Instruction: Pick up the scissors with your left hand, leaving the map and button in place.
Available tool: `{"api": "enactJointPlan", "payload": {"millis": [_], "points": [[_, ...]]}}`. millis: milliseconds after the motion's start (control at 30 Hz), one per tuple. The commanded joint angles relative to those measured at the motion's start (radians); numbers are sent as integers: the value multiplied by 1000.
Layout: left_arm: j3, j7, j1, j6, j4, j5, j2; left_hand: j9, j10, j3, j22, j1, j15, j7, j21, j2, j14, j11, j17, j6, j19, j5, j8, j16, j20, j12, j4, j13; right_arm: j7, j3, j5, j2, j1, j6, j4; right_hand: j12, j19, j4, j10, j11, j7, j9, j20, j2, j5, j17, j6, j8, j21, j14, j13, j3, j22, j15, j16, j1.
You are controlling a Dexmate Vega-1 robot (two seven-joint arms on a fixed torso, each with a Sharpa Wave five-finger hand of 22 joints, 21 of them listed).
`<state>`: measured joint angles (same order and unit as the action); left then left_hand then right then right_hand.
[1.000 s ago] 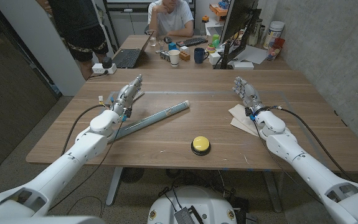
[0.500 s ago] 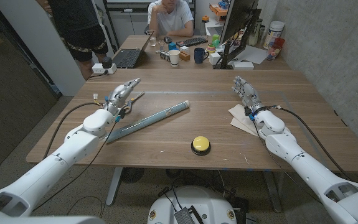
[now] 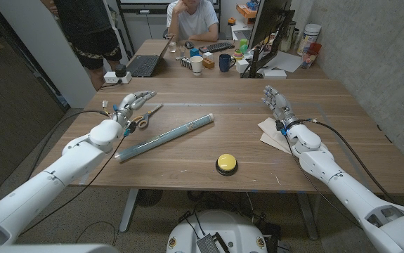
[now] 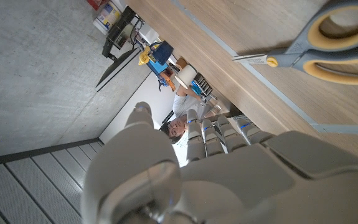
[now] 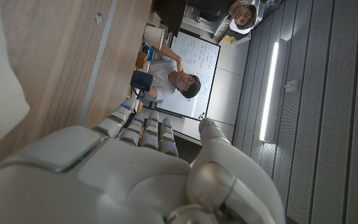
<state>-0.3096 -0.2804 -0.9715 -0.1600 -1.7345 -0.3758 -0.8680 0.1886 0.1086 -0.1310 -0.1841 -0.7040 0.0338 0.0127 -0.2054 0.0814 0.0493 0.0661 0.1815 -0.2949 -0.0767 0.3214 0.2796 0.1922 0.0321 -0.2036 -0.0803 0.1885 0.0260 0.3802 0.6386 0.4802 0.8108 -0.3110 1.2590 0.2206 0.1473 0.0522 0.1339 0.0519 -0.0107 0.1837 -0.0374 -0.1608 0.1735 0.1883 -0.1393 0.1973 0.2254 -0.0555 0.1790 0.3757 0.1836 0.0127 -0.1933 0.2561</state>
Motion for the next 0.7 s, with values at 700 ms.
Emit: {"api": "enactJointPlan", "payload": {"millis": [700], "points": [[49,-111,-32,-441,-240,69,-136,5,63,-1,-4,-28,22,8,-18,2,58,-2,3,-75,35,-15,21,15,-50,-14,-11,4,9,0,-1,-3,-10,-5,-17,-4,2,-2,8,5,2,6,-54,3,6,3,-12,0,-4,-1,6,0,4,-11,-3,8]]}}
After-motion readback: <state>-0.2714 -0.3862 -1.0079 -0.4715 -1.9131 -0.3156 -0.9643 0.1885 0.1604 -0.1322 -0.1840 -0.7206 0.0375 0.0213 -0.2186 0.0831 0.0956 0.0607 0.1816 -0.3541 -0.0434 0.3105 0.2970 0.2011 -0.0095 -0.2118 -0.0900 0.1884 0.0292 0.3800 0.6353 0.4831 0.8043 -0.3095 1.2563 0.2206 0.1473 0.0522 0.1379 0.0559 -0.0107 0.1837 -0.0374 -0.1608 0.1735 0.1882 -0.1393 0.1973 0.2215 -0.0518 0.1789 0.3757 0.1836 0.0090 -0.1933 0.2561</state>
